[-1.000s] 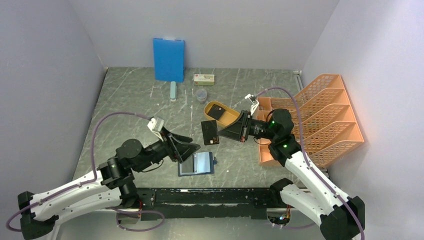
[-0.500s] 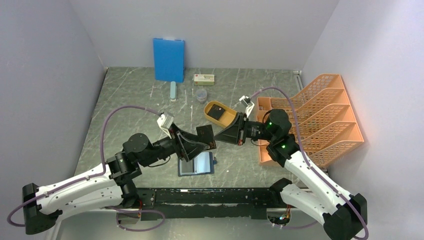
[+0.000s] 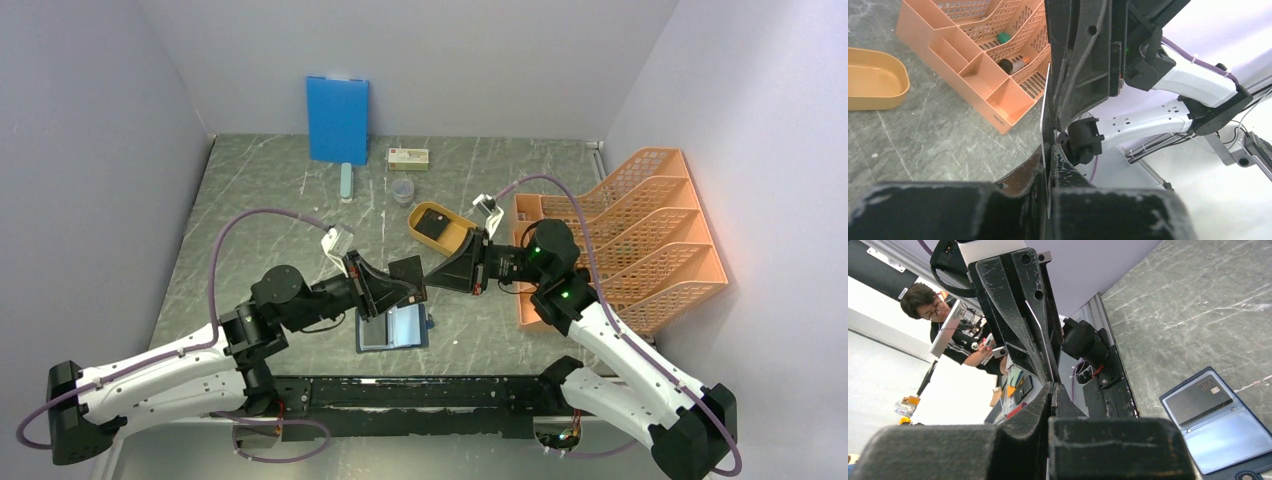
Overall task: Put the credit cards into the card holder
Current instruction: Pick up the credit card from the storage box.
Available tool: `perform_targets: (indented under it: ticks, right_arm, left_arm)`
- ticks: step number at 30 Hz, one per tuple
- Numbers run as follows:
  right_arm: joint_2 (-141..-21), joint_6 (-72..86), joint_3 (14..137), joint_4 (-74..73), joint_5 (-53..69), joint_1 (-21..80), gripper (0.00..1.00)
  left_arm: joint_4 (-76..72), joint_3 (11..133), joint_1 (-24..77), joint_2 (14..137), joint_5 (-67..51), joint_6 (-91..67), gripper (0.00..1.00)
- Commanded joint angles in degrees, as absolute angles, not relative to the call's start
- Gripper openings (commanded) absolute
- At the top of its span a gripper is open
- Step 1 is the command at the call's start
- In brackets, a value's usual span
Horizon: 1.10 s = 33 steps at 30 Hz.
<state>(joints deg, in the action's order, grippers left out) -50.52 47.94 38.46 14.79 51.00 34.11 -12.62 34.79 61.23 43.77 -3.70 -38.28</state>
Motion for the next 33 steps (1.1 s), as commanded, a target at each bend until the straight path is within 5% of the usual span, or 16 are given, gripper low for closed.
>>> perform_targets:
  ticks: [1,5,8,23,33]
  right_arm:
    - [-49.8,48.4,39.7,15.9,52.6,34.8,0.08]
    - [-49.8,49.6,39.2,17.4,52.7,34.8,0.3]
    - [-49.9,51.8,38.4,20.5,53.2,34.9,0.38]
    - [-51.9,54.7,37.6,25.1,50.6,37.3,0.36]
    - [-51.7,55.6,37.2,27.1,50.4,38.9,0.0]
  left_arm:
    - [-15.5,34.9,61.1,42.6,-4.4,-38.6,0.05]
    - [-16.0,34.1,61.0,41.9,-4.4,-39.2,0.05]
    - [-16.3,33.7,61.0,41.7,-4.5,-39.7,0.05]
    - [-21.0,32.6,61.1,42.7,-8.5,-42.1,0.05]
    - [-20.6,32.6,61.0,43.0,-8.2,-42.2,0.05]
